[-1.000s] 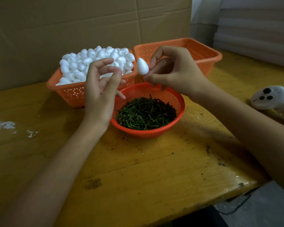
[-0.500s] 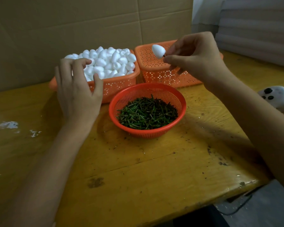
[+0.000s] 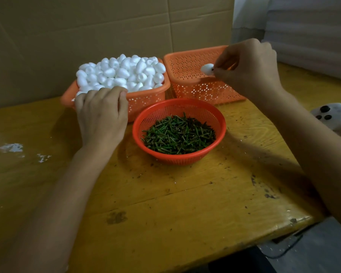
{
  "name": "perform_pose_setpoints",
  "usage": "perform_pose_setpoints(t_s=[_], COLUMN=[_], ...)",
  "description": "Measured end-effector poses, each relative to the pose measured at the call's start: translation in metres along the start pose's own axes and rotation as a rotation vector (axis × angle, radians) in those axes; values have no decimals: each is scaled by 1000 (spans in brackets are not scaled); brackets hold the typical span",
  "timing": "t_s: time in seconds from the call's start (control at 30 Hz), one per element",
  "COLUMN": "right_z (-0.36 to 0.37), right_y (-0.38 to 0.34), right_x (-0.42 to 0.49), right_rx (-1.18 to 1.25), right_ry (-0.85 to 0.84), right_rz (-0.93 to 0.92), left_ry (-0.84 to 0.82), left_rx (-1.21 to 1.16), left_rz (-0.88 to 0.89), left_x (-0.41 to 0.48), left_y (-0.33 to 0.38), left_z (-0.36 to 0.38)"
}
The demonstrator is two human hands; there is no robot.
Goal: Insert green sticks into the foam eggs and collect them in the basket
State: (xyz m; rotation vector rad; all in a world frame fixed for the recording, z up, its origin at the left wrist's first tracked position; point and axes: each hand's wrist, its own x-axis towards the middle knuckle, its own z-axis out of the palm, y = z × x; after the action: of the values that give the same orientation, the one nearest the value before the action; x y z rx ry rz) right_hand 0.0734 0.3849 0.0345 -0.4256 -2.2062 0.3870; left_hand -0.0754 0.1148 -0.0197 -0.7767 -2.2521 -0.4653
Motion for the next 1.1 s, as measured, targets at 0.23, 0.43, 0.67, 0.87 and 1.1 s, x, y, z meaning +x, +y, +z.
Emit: perform_pose_setpoints(t_s=[0.23,0.43,0.67,0.87,1.1], right_z=[1,1,0,0,-1], right_y=[1,1,0,-4,-9], right_x=[0,0,0,-2,-4], right_rx=[-48,-90,-123,-101,-65], right_ry=[10,22,-2,29,58], right_rz=[-34,-52,-54,-46,-50], left_ry=[-26,-74,-88,-69,-56], left_rx=[-1,-70,-72,-98,-151], left_rz=[16,30,48,71,86], left_x=[1,3,4,5,3], left_y=[-1,1,2,3,3], left_z=[2,0,3,3,0])
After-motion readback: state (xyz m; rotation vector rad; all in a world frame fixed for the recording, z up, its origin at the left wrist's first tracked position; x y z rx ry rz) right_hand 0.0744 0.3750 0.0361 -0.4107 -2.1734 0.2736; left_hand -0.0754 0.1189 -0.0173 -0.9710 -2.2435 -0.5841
